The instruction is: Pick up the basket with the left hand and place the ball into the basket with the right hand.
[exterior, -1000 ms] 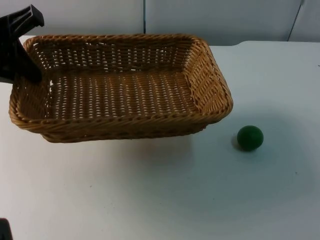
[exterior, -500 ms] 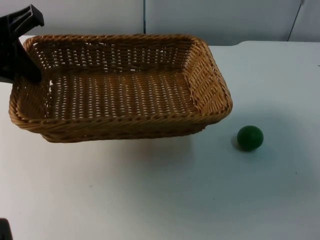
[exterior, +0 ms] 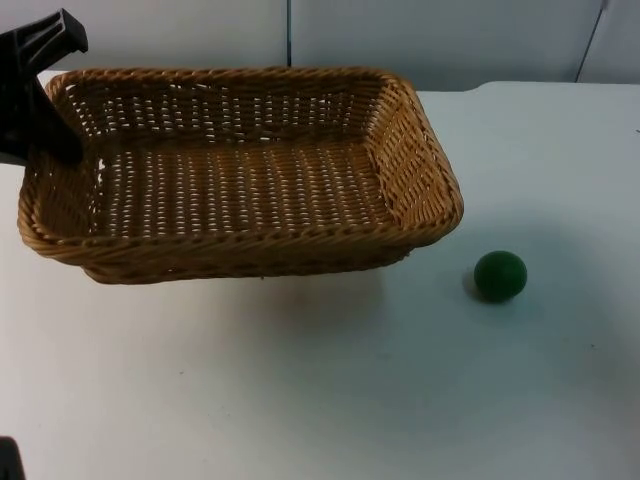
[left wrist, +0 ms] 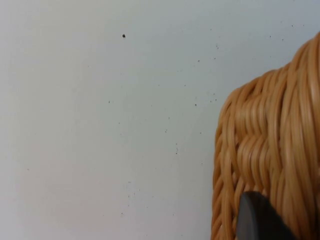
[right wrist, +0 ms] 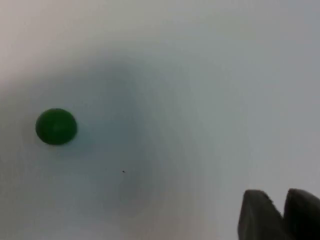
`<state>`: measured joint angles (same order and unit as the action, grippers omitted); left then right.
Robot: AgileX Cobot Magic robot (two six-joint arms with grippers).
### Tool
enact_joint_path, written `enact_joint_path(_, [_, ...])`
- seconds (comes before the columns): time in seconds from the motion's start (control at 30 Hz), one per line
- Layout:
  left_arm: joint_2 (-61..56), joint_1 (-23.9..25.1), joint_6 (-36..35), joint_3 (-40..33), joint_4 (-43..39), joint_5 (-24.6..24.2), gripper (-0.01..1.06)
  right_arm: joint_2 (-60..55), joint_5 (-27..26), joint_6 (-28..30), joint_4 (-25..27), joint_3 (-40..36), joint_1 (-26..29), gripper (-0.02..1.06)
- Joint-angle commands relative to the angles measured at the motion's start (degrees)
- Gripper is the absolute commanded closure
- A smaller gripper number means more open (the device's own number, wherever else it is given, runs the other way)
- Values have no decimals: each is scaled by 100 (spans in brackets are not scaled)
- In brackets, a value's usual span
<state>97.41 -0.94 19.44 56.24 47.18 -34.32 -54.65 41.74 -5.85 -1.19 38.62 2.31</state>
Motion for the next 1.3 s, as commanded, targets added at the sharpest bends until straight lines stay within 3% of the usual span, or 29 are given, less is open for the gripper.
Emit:
enact_joint_path(0.0, [-77,4,-27,32,180,19,105,-350,-22,-17,-54,148,-117,70])
enact_joint_path(0.07, [-77,4,-27,32,180,19,105,-647,-103,22,-132,217,-360,48])
enact_joint_path(0.1, [-77,4,-27,32,180,19,105,-647,-103,22,-132,217,-360,48])
enact_joint_path(0.23, [-77,4,-27,32,180,19,105,-1131,-444,22,-290,429,-1048,13])
enact_joint_path(0.37, [-77,4,-27,32,180,19,105,-1651,-499,32,-304,627,-1562,1])
enact_joint_path(0.6, [-77,4,-27,32,180,33,105,-2677,-927,32,-304,708,-2066,0])
enact_joint_path(0.9, [-77,4,-27,32,169,78,105,-3630,-2028,-125,-313,721,-2321,0])
enact_joint_path(1.27, [-77,4,-27,32,169,148,105,-3939,-2391,-125,-301,1001,-2481,0])
